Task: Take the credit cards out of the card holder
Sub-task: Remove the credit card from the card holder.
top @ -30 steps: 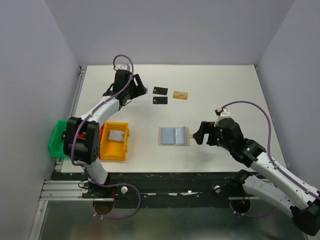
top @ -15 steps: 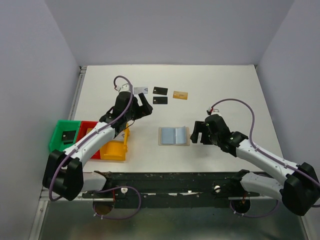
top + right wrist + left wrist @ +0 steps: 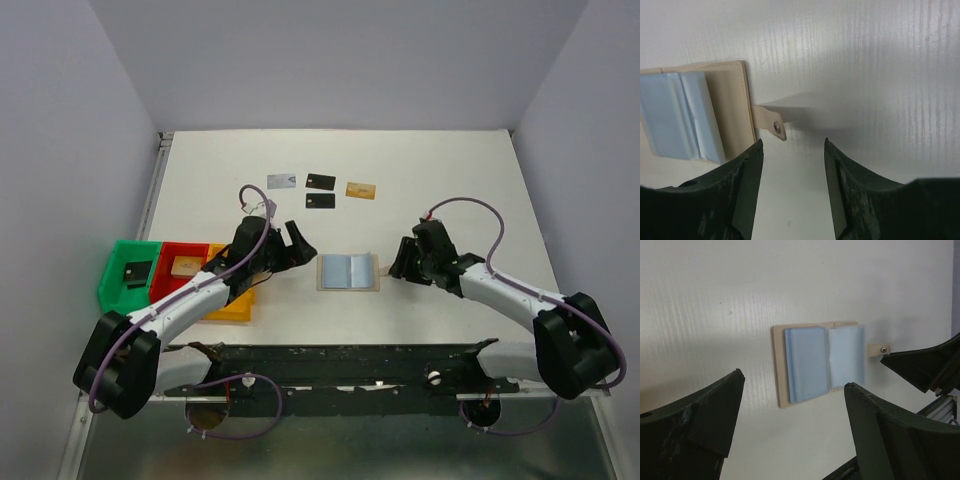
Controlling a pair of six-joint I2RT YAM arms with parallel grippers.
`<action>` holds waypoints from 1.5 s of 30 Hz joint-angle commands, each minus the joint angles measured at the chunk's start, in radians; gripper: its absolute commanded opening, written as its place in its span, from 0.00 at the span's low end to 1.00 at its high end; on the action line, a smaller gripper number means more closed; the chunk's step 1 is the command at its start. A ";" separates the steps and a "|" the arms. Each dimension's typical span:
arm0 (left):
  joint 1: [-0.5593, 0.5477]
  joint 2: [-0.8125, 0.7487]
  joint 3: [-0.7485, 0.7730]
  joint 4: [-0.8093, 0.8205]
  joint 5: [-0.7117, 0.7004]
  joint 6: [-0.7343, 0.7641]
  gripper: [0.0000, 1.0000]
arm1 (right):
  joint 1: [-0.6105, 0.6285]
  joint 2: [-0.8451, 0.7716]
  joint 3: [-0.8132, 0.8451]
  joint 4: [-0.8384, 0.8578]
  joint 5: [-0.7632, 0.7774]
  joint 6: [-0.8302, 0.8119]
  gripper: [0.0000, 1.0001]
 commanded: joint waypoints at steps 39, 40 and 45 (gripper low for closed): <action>-0.117 0.384 0.200 0.042 0.159 0.034 0.85 | -0.026 0.033 -0.019 0.116 -0.221 -0.047 0.00; -0.117 0.393 0.204 0.039 0.160 0.037 0.85 | -0.026 0.033 -0.020 0.118 -0.223 -0.046 0.00; -0.119 0.427 0.210 0.051 0.177 0.042 0.84 | -0.026 0.032 -0.028 0.130 -0.235 -0.041 0.00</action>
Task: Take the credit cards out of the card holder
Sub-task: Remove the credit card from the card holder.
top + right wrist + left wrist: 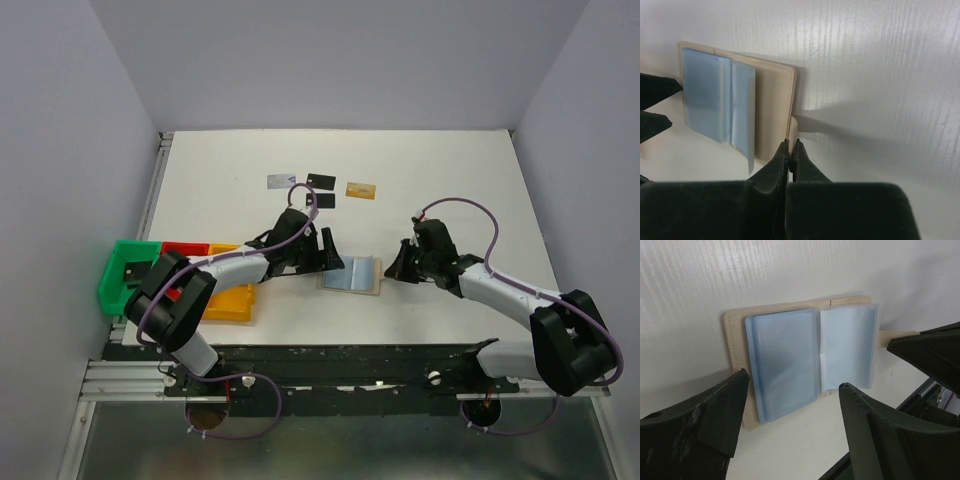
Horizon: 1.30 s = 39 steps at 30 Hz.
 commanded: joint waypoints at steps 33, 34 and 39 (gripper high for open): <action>-0.156 0.088 0.220 -0.045 0.105 0.221 0.78 | -0.004 0.018 -0.041 0.049 -0.034 -0.007 0.00; -0.167 0.091 0.232 -0.057 0.095 0.230 0.78 | -0.002 0.016 -0.041 0.048 -0.034 -0.007 0.00; -0.208 0.116 0.307 -0.138 0.068 0.285 0.79 | -0.002 0.002 -0.044 0.033 -0.010 -0.018 0.00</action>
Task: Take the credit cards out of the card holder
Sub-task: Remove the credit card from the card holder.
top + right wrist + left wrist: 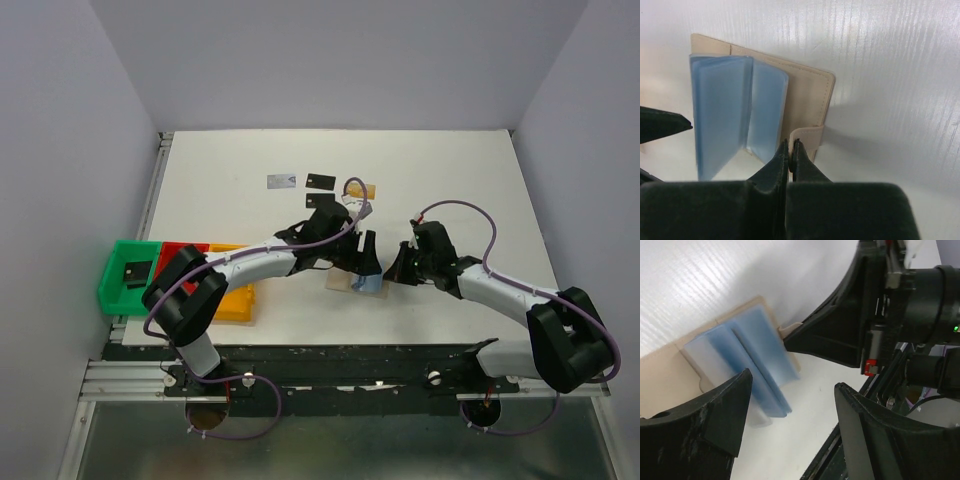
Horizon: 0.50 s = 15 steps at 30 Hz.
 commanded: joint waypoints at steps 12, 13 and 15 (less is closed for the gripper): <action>-0.054 0.014 0.064 -0.164 -0.192 0.073 0.79 | -0.002 -0.043 -0.034 -0.010 0.031 -0.022 0.00; -0.052 0.008 0.058 -0.167 -0.210 0.070 0.79 | -0.002 -0.047 -0.035 -0.010 0.031 -0.024 0.00; -0.050 0.007 0.055 -0.178 -0.232 0.067 0.79 | -0.005 -0.054 -0.037 -0.008 0.025 -0.025 0.00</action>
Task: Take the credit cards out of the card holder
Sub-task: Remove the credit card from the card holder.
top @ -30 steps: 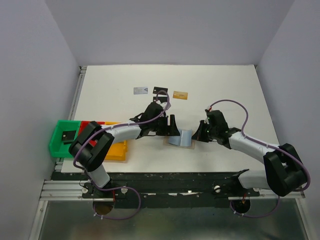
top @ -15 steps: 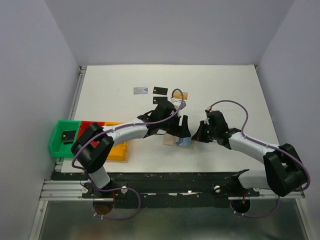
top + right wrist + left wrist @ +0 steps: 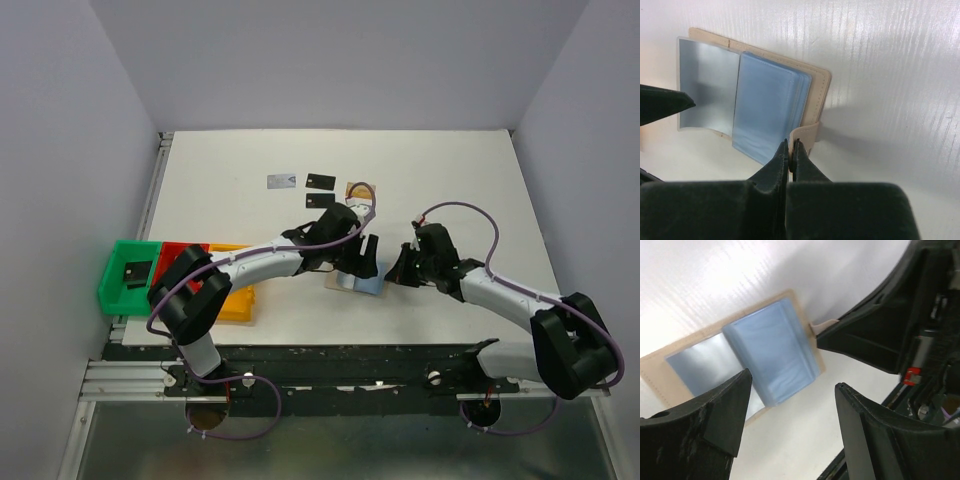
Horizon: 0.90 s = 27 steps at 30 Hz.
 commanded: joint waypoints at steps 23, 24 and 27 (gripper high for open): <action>0.002 0.060 0.030 -0.091 -0.100 0.018 0.85 | -0.004 -0.223 -0.059 0.060 -0.119 -0.052 0.00; 0.002 0.062 0.030 -0.089 -0.095 0.018 0.84 | -0.004 -0.228 -0.059 0.060 -0.122 -0.051 0.01; 0.002 0.063 0.035 -0.083 -0.092 0.018 0.86 | -0.004 -0.242 -0.059 0.060 -0.133 -0.052 0.00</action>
